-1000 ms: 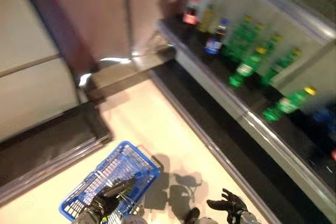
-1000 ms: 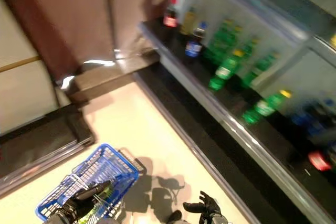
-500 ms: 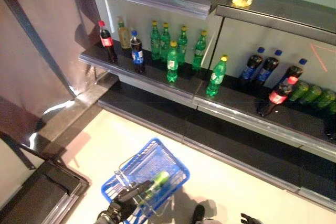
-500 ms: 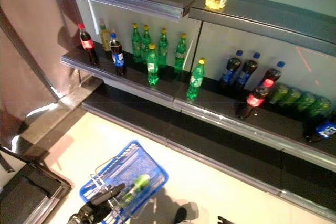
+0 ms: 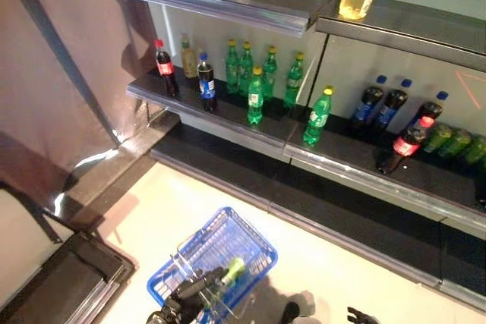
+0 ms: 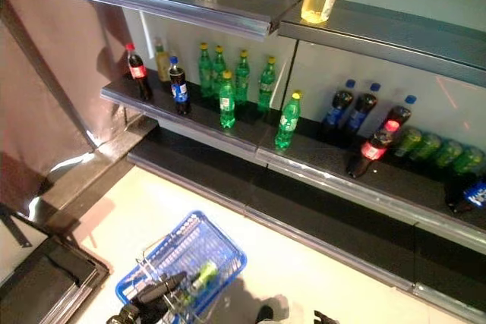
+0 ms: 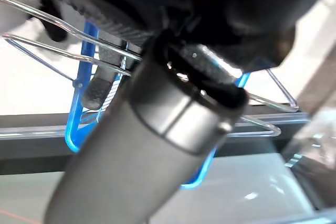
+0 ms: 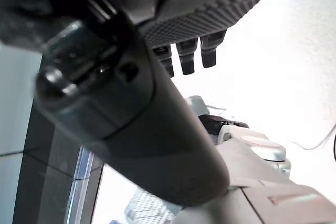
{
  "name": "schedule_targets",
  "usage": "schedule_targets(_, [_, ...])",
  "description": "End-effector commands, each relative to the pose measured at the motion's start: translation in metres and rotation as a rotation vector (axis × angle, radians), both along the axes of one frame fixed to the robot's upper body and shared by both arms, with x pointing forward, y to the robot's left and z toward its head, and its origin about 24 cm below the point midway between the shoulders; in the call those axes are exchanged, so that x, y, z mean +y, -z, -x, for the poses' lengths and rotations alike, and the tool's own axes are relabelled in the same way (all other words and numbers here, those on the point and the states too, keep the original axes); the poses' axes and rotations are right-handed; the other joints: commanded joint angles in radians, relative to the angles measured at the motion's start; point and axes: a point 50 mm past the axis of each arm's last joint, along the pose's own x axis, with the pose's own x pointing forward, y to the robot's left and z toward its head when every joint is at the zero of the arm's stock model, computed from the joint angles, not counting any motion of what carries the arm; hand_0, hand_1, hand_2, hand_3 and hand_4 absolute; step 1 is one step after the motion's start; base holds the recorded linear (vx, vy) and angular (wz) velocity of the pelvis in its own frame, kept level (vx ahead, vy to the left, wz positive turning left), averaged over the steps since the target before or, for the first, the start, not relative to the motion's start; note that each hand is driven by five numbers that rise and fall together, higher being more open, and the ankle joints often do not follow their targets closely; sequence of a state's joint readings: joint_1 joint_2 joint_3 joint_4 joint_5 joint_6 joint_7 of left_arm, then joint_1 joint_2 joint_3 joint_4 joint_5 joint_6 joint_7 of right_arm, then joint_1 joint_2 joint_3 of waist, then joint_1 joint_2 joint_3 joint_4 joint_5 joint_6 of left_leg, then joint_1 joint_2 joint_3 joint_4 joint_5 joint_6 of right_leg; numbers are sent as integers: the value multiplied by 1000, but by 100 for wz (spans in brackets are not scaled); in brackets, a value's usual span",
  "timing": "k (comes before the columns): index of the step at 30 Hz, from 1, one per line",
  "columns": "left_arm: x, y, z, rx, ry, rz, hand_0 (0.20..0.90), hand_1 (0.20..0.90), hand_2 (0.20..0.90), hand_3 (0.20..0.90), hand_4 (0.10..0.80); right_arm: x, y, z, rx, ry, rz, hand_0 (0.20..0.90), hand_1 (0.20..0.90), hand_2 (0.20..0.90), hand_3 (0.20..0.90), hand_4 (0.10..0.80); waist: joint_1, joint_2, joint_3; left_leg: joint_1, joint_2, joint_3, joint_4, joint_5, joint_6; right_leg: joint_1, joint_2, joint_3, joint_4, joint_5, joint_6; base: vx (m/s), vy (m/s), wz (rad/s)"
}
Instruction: Pick up the drink and place into the basket.
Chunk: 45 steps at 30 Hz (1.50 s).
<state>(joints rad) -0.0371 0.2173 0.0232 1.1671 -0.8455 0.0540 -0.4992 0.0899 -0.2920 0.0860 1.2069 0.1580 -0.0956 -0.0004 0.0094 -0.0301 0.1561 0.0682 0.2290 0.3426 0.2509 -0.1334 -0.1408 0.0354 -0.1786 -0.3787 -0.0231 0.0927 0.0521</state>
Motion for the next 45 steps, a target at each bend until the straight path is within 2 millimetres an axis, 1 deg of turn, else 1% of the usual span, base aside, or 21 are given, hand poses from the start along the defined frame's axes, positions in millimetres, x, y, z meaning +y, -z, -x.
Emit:
schedule_targets(1, [10,-7,-2,-109,-2,40,300,300,300,200,100,-16,-8,-19,-51,-12,57,900,900,900,900,800,31,32,-11,-79,106,44,-302,337,-30,83,-17,28,120,-151,55,401,407,-4])
schedule_targets(2, [10,-5,2,-96,-8,39,300,300,300,200,100,-19,-8,-16,-43,-8,68,900,900,900,900,800,27,34,-12,-81,138,61,-308,361,-40,91,-23,24,132,-169,50,342,345,-25])
schedule_targets(4, [9,-3,5,-79,-10,45,300,300,300,200,100,-23,-9,-13,-35,1,87,900,900,900,900,800,23,36,-16,-72,154,84,-289,348,-48,92,-50,7,173,-202,49,357,436,-14])
schedule_targets(6, [9,-3,4,-80,-10,55,300,300,300,200,100,-24,-9,-12,-39,16,90,900,900,900,900,800,28,37,-24,-56,141,82,-288,326,-52,95,-74,-12,202,-217,61,349,415,9])
schedule_targets(10, [13,-6,0,-82,-8,49,300,300,300,200,100,-23,-8,-8,-37,4,81,900,900,900,900,800,46,24,-30,-73,96,38,-223,270,-37,108,-103,4,241,-237,84,277,263,1])
schedule_targets(11, [18,-9,-5,-89,6,44,300,300,300,200,100,-21,-8,-6,-41,-2,72,900,900,900,900,800,55,10,-36,-83,64,32,-196,246,-16,119,-124,11,253,-233,106,322,325,-11])
schedule_targets(15, [24,-14,-11,-103,28,22,300,300,300,200,100,-19,-8,-8,-60,14,51,900,900,900,900,800,66,-9,-59,-91,-15,37,-205,209,61,113,-146,44,304,-168,125,221,276,-8])
schedule_targets(17, [27,-16,-14,-102,43,7,300,300,300,200,100,-17,-7,-9,-70,29,35,900,900,900,900,800,64,-14,-70,-73,-71,36,-236,186,99,84,-162,58,385,-115,143,189,220,-3])
schedule_targets(18, [28,-16,-15,-101,47,5,300,300,300,200,100,-16,-7,-9,-73,32,32,900,900,900,900,800,63,-15,-72,-67,-81,38,-243,182,105,71,-165,63,403,-107,146,169,214,-2])
schedule_targets(20, [28,-17,-17,-96,50,-11,300,300,300,200,100,-12,-7,-15,-86,46,20,900,900,900,900,800,40,-6,-66,-21,-120,35,-286,161,122,-31,-124,92,455,-77,147,167,155,-1])
schedule_targets(23, [29,-19,-23,-106,58,-16,300,300,300,200,100,-10,-7,-19,-93,60,12,900,900,900,900,800,27,-6,-52,0,-127,49,-296,153,109,-75,-102,60,379,-64,133,114,-3,5])
schedule_targets(24, [30,-20,-26,-116,57,-17,300,300,300,200,100,-10,-6,-18,-98,72,11,900,900,900,900,800,18,-15,-44,26,-135,76,-303,128,87,-85,-129,11,263,-38,144,188,-94,9])
schedule_targets(25, [30,-21,-27,-121,58,-22,300,300,300,200,100,-8,-6,-17,-100,76,9,900,900,900,900,800,11,-16,-38,36,-138,98,-305,119,81,-94,-142,-9,210,11,148,179,-95,5])
schedule_targets(27, [31,-20,-24,-125,59,-26,300,300,300,200,100,-6,-5,-15,-100,79,7,900,900,900,900,800,2,-13,-31,54,-143,119,-307,104,81,-105,-150,-24,186,42,155,116,-52,5])
schedule_targets(31, [30,-18,-19,-128,81,-27,300,300,300,200,100,-8,-5,-11,-106,104,5,900,900,900,900,800,-24,-4,-36,69,-160,108,-301,87,95,-102,-92,10,122,23,149,162,-95,16])
schedule_targets(33, [27,-16,-16,-114,85,-27,300,300,300,200,100,-7,-4,-8,-102,117,6,900,900,900,900,800,-39,0,-44,69,-172,81,-271,70,101,-89,-63,53,93,15,142,249,-172,36])
schedule_targets(35, [26,-15,-15,-106,87,-26,300,300,300,200,100,-7,-4,-11,-105,113,5,900,900,900,900,800,-41,3,-47,68,-173,73,-247,61,102,-83,-53,59,90,5,138,165,-156,37])
schedule_targets(38, [20,-12,-9,-108,90,-4,300,300,300,200,100,-8,-6,-19,-119,115,3,900,900,900,900,800,-39,5,-50,37,-157,68,-102,27,84,-53,-29,61,88,-25,109,110,-206,17])
schedule_targets(39, [18,-11,-8,-113,76,3,300,300,300,200,100,-9,-7,-20,-115,107,7,900,900,900,900,800,-38,-4,-46,1,-145,68,-12,61,75,-44,-22,58,84,-25,77,50,-196,12])
schedule_targets(42, [8,-10,-8,-127,58,39,300,300,300,200,100,-17,-9,-21,-101,78,37,900,900,900,900,800,-23,4,-25,-124,-116,-48,227,172,14,14,4,88,71,-65,27,89,-80,13])
schedule_targets(45, [3,-9,-7,-137,55,70,300,300,300,200,100,-23,-12,-23,-95,75,63,900,900,900,900,800,-13,12,-19,-149,-114,-104,182,166,25,24,1,124,87,-83,23,140,135,-18])
